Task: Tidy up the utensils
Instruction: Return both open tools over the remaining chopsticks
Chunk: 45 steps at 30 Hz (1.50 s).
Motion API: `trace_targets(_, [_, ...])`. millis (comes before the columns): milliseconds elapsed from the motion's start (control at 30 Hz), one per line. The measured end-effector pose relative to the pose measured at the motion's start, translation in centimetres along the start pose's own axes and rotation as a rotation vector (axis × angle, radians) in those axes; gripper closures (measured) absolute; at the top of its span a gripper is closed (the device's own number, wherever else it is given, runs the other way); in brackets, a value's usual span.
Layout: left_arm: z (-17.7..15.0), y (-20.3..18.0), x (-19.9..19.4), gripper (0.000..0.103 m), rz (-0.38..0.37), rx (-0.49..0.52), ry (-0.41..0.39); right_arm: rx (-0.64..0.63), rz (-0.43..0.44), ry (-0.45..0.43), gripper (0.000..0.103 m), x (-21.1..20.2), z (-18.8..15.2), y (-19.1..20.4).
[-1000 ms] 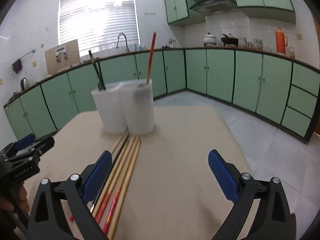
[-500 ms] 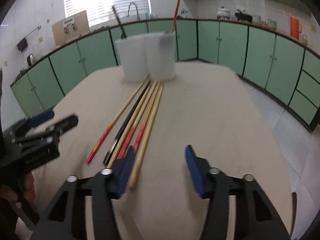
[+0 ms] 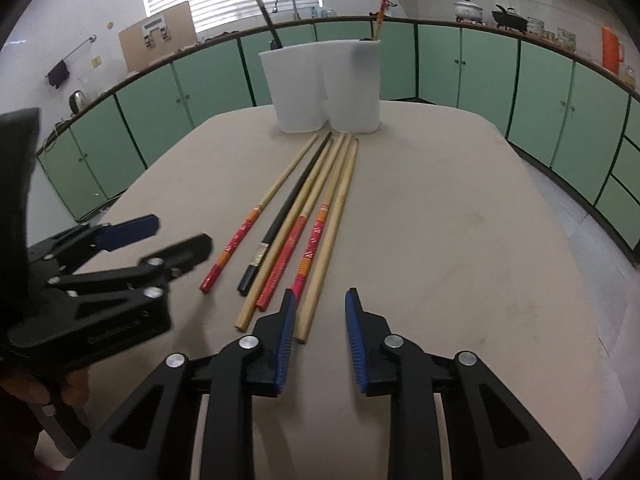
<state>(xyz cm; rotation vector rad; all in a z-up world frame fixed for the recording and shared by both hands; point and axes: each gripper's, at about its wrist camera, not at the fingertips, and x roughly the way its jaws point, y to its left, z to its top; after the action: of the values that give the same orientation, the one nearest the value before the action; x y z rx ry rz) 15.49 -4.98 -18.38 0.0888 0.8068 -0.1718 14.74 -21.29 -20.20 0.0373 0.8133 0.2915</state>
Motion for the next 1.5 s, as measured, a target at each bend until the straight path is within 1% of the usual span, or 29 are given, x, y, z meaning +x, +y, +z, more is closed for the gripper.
trace_targets(33, [-0.1, -0.1, 0.2, 0.039, -0.003, 0.001, 0.012, -0.005, -0.001, 0.01, 0.083, 0.2, -0.1, 0.1])
trace_targets(100, [-0.3, -0.3, 0.8, 0.044, -0.012, -0.001, 0.047, -0.005, 0.001, 0.022, 0.087, 0.7, -0.4, 0.1])
trace_targets(133, [-0.4, -0.4, 1.0, 0.045, -0.015, -0.004, 0.057, -0.009, -0.012, 0.021, 0.092, 0.7, -0.4, 0.0])
trace_targets(167, [-0.4, -0.4, 1.2, 0.046, -0.018, -0.007, 0.066, -0.016, -0.027, 0.017, 0.094, 0.8, -0.4, -0.1])
trace_targets(233, [-0.5, -0.2, 1.1, 0.05, -0.021, -0.017, 0.064, -0.008, -0.045, 0.012, 0.095, 0.8, -0.2, -0.6])
trace_targets(267, [-0.5, -0.1, 1.2, 0.055, -0.019, -0.025, 0.065, 0.0, -0.045, 0.012, 0.095, 0.8, -0.1, -0.9])
trace_targets(300, [-0.5, 0.1, 1.1, 0.058, -0.021, -0.033, 0.065, 0.011, -0.038, 0.011, 0.095, 0.7, -0.1, -1.3])
trace_targets(367, [-0.4, 0.4, 1.1, 0.06, -0.028, -0.038, 0.067, 0.007, -0.01, 0.023, 0.095, 0.8, 0.1, -1.7])
trace_targets(433, [-0.4, 0.4, 1.0, 0.059, -0.028, -0.034, 0.069, 0.011, -0.003, 0.021, 0.093, 0.5, 0.1, -1.9])
trace_targets(500, [-0.5, 0.2, 0.9, 0.049, -0.037, -0.026, 0.068, 0.015, 0.015, 0.026, 0.092, 0.3, -0.1, -1.9])
trace_targets(533, [-0.5, 0.1, 0.9, 0.048, -0.037, -0.022, 0.068, 0.013, 0.016, 0.028, 0.092, 0.3, -0.3, -1.9])
trace_targets(700, [-0.8, -0.1, 0.9, 0.048, -0.034, -0.015, 0.064, -0.001, 0.004, 0.025, 0.092, 0.3, -0.6, -1.5])
trace_targets(1000, [-1.1, -0.2, 0.6, 0.049, -0.034, -0.014, 0.064, -0.003, 0.009, 0.027, 0.091, 0.4, -0.5, -1.5])
trace_targets(1200, [-1.1, 0.0, 0.8, 0.049, -0.041, -0.031, 0.064, -0.005, 0.006, 0.02, 0.091, 0.6, -0.5, -1.5])
trace_targets(1233, [-1.1, 0.0, 0.8, 0.05, -0.041, -0.036, 0.063, -0.007, 0.004, 0.017, 0.091, 0.6, -0.6, -1.4])
trace_targets(1300, [-1.1, 0.2, 0.7, 0.055, -0.042, -0.051, 0.06, -0.009, 0.001, 0.011, 0.091, 0.6, -0.7, -1.4])
trace_targets(1367, [-1.2, 0.3, 0.7, 0.058, -0.045, -0.059, 0.059, -0.007, 0.003, 0.011, 0.091, 0.6, -0.7, -1.4])
trace_targets(1500, [-1.3, -0.1, 0.4, 0.058, -0.044, -0.041, 0.063, -0.002, 0.007, 0.014, 0.091, 0.5, -0.7, -1.5])
